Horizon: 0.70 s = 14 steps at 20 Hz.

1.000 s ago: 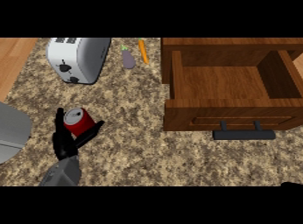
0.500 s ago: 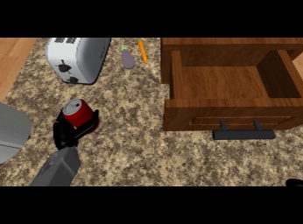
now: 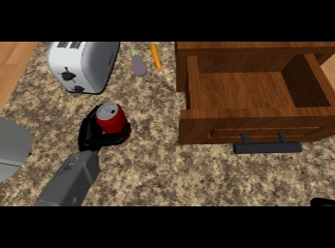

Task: Pick up the can, place it into the drawer and close the drawer

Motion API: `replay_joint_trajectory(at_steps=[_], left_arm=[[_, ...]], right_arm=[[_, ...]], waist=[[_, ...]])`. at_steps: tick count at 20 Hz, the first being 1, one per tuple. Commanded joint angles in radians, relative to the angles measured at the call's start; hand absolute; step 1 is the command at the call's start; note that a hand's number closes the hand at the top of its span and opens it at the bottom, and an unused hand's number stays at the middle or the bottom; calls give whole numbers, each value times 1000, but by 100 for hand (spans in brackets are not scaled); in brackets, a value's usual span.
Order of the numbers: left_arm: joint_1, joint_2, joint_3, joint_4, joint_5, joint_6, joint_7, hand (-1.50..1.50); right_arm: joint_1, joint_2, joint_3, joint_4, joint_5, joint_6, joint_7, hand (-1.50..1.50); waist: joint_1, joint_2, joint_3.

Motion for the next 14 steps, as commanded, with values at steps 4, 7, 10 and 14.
replay_joint_trajectory(at_steps=[4,7,10,14], left_arm=[[-91,-16,-36,-47,-30,-49,83,150],[-114,-51,-67,-118,-49,-2,170,150],[-128,-42,-100,-194,-75,1,233,150],[-188,-58,-141,-380,-80,70,424,150]], right_arm=[[27,-5,-35,-17,-6,3,-4,-150],[-31,-20,-37,0,-1,-18,27,-150],[-51,-43,-67,19,-16,-17,35,-150],[-20,-52,-101,12,-43,3,13,-150]], waist=[[12,-5,1],[18,-6,1],[21,-7,2],[28,-13,3]])
